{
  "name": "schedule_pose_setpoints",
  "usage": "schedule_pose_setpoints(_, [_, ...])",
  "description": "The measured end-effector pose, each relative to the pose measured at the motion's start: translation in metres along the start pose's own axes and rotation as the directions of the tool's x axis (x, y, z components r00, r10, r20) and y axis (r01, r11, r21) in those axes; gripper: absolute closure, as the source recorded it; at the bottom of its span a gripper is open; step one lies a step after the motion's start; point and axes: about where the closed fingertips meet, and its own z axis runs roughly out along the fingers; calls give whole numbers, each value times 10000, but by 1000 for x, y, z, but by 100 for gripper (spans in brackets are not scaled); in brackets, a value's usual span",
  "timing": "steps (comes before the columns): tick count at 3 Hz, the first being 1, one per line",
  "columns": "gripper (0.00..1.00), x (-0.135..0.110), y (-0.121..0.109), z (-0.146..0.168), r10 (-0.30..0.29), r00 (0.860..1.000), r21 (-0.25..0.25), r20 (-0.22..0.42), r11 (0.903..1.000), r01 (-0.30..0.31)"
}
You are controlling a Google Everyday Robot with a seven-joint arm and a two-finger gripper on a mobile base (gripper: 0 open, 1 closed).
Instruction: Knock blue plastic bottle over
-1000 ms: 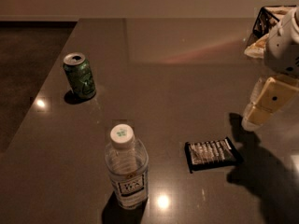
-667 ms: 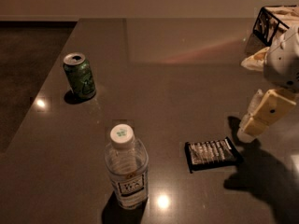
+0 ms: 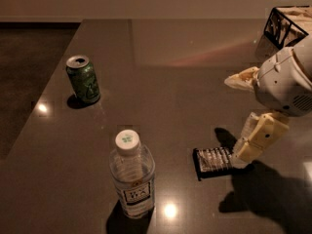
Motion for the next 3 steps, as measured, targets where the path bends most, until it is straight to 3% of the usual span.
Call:
schedule_pose_setpoints(1, [0, -1, 1, 0, -12, 10000, -25, 93, 10000, 12])
schedule_pose_setpoints(2, [0, -13, 15, 0, -138, 9906, -366, 1361, 9992, 189])
schedule_pose_setpoints(3, [0, -30, 43, -1, -412, 9543, -743, 2960, 9951, 660])
